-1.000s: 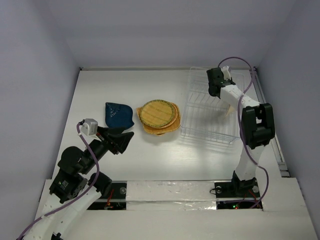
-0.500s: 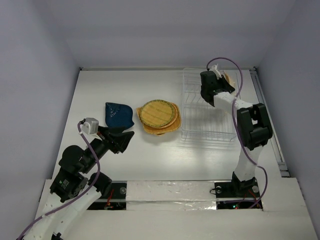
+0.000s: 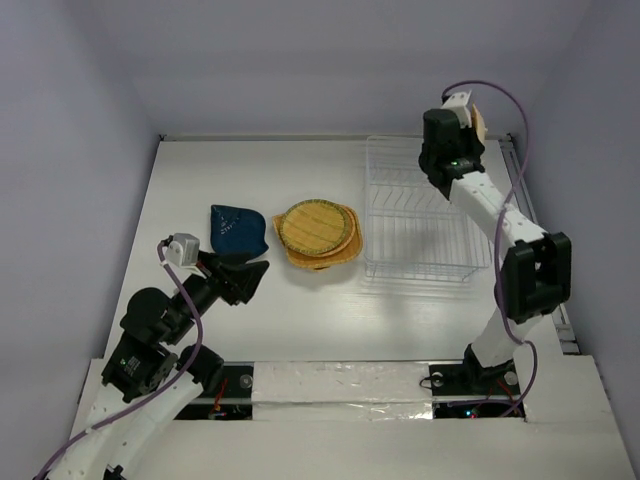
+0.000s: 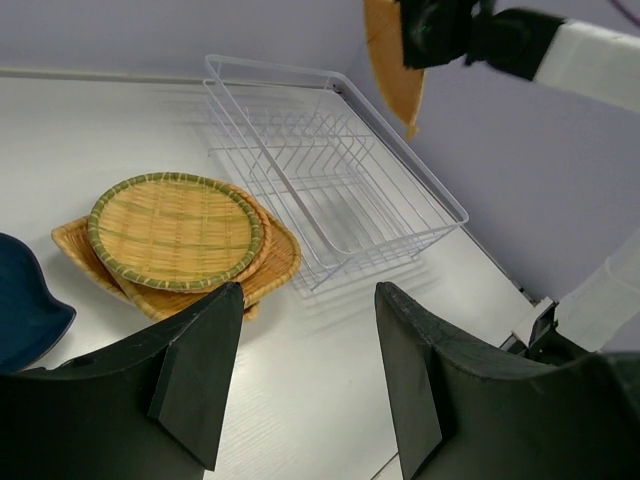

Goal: Unload the plates from the dish rack

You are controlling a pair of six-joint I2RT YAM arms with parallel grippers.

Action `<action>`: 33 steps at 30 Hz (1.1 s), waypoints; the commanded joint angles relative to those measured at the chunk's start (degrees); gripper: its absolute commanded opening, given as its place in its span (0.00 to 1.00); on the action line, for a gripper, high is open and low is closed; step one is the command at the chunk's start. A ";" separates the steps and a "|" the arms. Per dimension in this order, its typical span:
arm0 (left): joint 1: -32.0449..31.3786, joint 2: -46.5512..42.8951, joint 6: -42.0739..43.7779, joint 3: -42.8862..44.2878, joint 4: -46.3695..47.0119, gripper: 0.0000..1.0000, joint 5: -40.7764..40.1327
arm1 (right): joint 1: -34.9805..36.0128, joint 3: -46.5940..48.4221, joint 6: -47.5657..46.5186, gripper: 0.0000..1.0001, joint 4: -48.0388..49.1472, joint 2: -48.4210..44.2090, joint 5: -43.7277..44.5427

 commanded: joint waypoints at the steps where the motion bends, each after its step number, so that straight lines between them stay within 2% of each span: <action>1: 0.69 0.96 0.16 -0.08 2.89 0.52 0.91 | -0.32 7.55 17.14 0.00 -14.17 -7.38 -13.38; 3: 0.69 1.23 0.42 0.01 2.89 0.52 0.82 | 0.55 6.42 22.76 0.00 -17.53 -11.23 -21.05; 4: 1.21 1.40 0.42 0.01 2.98 0.52 0.73 | 1.08 5.28 23.75 0.00 -17.36 -12.82 -29.97; 7: 1.22 2.45 1.03 0.71 3.41 0.52 0.65 | 3.72 0.55 27.35 0.00 -14.56 -17.21 -47.30; 12: 1.22 4.39 2.70 2.82 3.95 0.52 -2.25 | 8.55 -4.04 34.46 0.00 -8.32 -17.15 -64.83; 13: 1.22 4.83 3.58 3.34 3.77 0.52 -2.87 | 9.17 -4.66 35.52 0.00 -7.09 -16.54 -70.78; 16: 1.22 6.32 4.81 4.14 3.59 0.52 -5.06 | 12.24 -6.24 38.51 0.00 -2.78 -12.50 -78.28; 19: 1.22 6.59 5.08 3.35 3.24 0.52 -7.00 | 14.61 -6.07 41.68 0.00 0.83 -6.70 -83.55; 29: 1.22 6.85 4.02 2.29 2.36 0.52 -9.99 | 15.33 -2.29 45.20 0.00 1.19 4.56 -86.83; 33: 1.22 7.56 4.02 2.29 2.36 0.52 -9.64 | 15.33 -2.82 45.29 0.08 1.10 6.23 -86.83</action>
